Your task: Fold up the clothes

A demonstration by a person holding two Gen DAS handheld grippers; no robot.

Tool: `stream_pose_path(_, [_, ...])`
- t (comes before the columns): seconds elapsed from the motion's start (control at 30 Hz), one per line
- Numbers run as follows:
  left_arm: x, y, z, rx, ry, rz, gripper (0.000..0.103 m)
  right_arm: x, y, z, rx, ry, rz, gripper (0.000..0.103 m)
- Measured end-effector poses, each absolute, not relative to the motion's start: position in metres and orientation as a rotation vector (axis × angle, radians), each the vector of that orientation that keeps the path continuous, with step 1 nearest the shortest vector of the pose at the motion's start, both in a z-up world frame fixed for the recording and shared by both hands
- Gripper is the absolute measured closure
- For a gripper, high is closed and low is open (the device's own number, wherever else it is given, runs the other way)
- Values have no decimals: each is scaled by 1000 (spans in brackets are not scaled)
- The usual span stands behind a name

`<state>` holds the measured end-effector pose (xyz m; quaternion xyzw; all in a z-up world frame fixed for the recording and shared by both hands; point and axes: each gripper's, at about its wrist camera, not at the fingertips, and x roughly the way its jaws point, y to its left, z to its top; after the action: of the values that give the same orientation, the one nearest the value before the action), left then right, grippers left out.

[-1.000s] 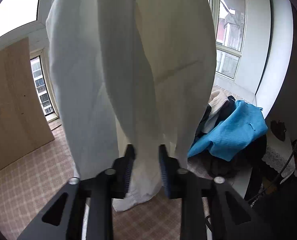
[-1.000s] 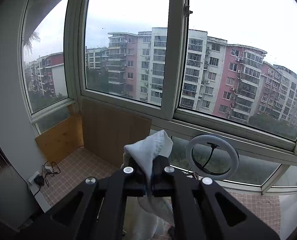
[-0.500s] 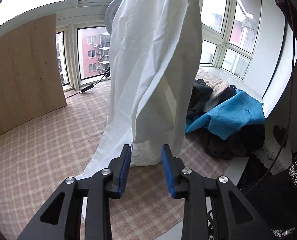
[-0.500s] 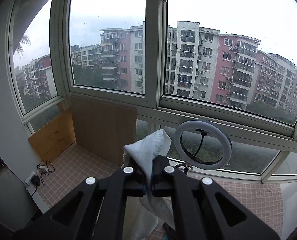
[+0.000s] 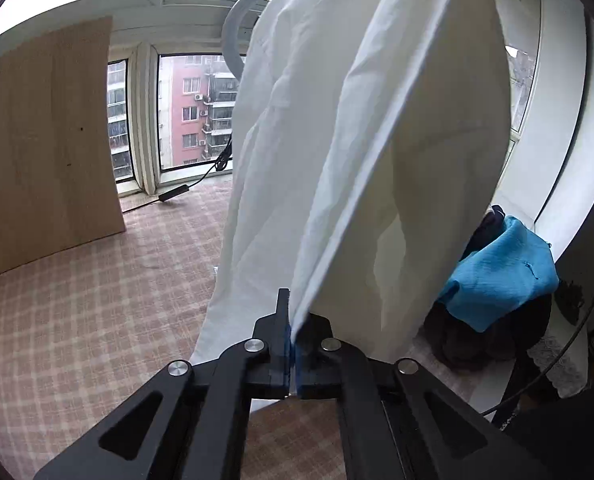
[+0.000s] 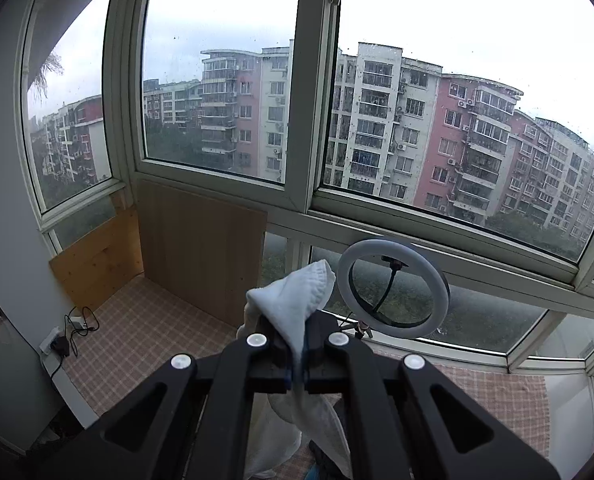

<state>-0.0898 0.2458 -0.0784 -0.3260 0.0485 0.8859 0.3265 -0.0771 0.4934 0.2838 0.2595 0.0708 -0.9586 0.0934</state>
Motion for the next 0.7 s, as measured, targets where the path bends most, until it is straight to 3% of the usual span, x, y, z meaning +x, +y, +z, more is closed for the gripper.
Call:
stream_pose_path(0.2, [-60, 176, 72, -523, 273, 2612, 103, -50, 546, 323, 604, 52, -2909, 100])
stream_pose_path(0.3, [-45, 140, 148, -337, 350, 2740, 102, -47, 550, 314, 566, 12, -2893, 100])
stream_pose_path(0.37, [-43, 133, 149, -357, 335, 2752, 102, -46, 552, 308, 542, -14, -2881, 100])
stream_pose_path(0.43, [-57, 135, 119, -506, 367, 2749, 102, -77, 533, 265, 791, 111, -2851, 101])
stream_pose_path(0.5, [-69, 134, 96, -629, 384, 2743, 103, -94, 522, 240, 901, 112, -2783, 101])
stream_pose_path(0.6, [-73, 126, 92, -682, 356, 2751, 103, -85, 514, 269, 768, 70, -2800, 101])
stream_pose_path(0.7, [-46, 113, 131, -542, 376, 2831, 102, -57, 512, 320, 588, 46, -2792, 101])
